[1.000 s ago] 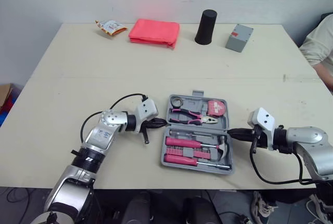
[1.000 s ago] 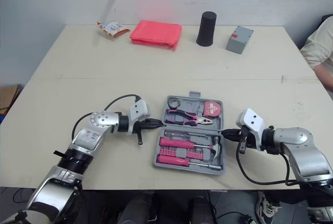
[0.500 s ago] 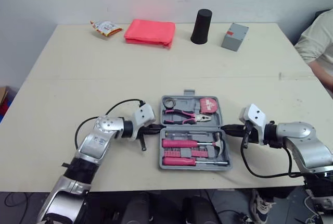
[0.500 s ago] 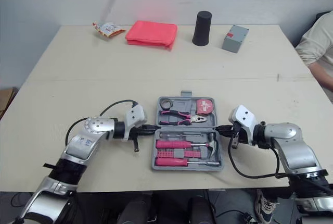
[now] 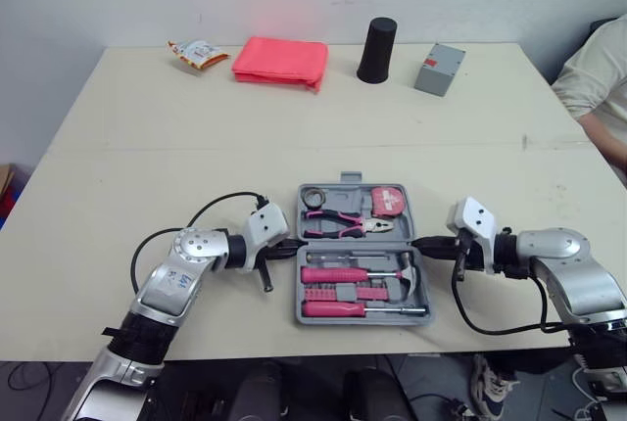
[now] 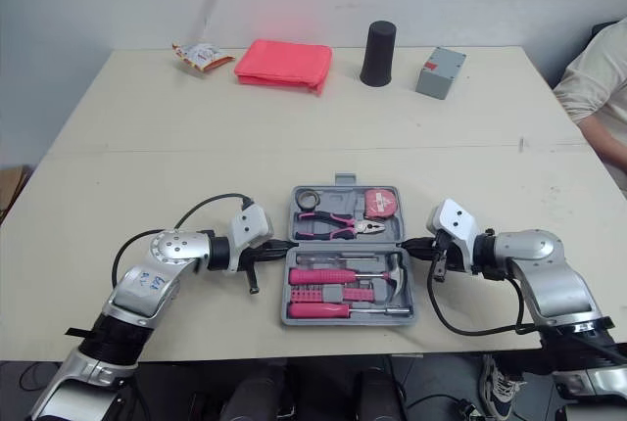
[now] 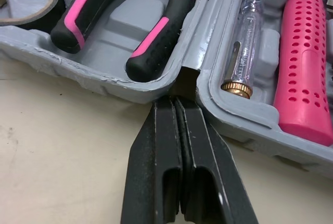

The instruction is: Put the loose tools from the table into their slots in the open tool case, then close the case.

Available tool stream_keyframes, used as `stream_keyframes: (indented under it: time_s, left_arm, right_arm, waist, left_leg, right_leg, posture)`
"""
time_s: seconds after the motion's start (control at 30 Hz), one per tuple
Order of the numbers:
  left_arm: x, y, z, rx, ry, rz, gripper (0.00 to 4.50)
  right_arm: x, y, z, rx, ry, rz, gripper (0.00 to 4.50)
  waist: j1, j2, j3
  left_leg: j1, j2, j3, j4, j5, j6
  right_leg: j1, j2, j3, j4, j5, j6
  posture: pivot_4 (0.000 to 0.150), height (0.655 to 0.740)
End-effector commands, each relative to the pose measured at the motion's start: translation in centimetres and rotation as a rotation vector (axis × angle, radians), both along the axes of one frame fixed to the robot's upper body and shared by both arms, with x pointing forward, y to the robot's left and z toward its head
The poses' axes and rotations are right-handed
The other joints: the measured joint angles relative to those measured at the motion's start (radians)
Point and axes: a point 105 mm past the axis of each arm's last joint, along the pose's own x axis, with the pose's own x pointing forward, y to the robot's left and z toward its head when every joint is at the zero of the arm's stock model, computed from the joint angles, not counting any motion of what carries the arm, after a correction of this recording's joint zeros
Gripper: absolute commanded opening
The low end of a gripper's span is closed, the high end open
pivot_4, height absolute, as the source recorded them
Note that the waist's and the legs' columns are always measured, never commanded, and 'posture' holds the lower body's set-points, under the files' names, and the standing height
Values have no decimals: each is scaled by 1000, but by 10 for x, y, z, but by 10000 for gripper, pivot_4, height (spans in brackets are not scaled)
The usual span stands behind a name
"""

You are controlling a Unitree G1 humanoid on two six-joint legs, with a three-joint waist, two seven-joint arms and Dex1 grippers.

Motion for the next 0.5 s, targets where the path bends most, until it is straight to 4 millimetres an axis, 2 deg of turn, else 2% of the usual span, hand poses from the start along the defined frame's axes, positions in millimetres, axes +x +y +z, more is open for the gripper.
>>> stream_keyframes:
  time_s: [0.03, 0.1, 0.23, 0.3, 0.33, 0.37, 0.4, 0.5]
  left_arm:
    - [7, 20, -11, 69, 14, 107, 0]
    - [7, 36, -11, 79, 10, 169, 0]
    - [11, 78, 5, 83, -60, 359, 0]
    - [10, 108, 15, 138, -139, 459, 0]
    - [7, 117, 19, 155, -155, 485, 0]
    - [2, 123, 22, 140, -136, 503, 0]
    - [-8, 118, 29, 15, -48, 508, 0]
    - [-38, 93, 53, -190, 97, 384, 7877]
  right_arm:
    - [1, -1, 13, -43, -83, 14, 348]
    - [0, -10, 18, -72, -103, -17, 348]
    - [-13, -28, 31, -89, -114, -56, 348]
    - [-22, -37, 38, -78, -100, -97, 6577]
    - [-26, -39, 41, -65, -90, -115, 9223]
    - [-30, -40, 45, -43, -78, -135, 13919]
    - [-33, -40, 50, -9, -63, -160, 17088]
    - [-35, -38, 61, 79, -19, -244, 30476]
  waist:
    - [0, 0, 0]
    - [-1, 0, 0]
    - [-5, 0, 0]
    - [-5, 0, 0]
    - [-6, 0, 0]
    - [-5, 0, 0]
    - [-5, 0, 0]
    - [-1, -1, 1]
  left_leg:
    - [0, 0, 0, 0, 0, 0]
    - [0, 0, 0, 0, 0, 0]
    - [0, 1, 0, -2, 0, 0]
    - [1, 1, 0, -3, 0, -1]
    - [1, 1, 0, -3, 0, -1]
    - [2, 1, 0, -4, 0, -1]
    - [2, 1, 0, -4, 0, -1]
    - [-1, 1, -1, -4, 0, -1]
  right_leg:
    - [0, 0, 0, 0, 0, 0]
    - [0, 0, 0, 0, 0, 0]
    - [-1, 0, 0, 0, 0, -1]
    - [0, 0, 0, 0, -1, -1]
    - [-1, 0, 0, 0, -1, -1]
    - [-1, 0, 0, 0, -1, -1]
    - [-1, 0, 0, 0, -1, -1]
    - [-3, -2, 1, 0, -1, -2]
  posture:
    - [1500, 7361]
    - [1500, 7361]
    - [1500, 7361]
    - [1500, 7361]
    - [1500, 7361]
    - [1500, 7361]
    - [1500, 7361]
    - [1500, 7361]
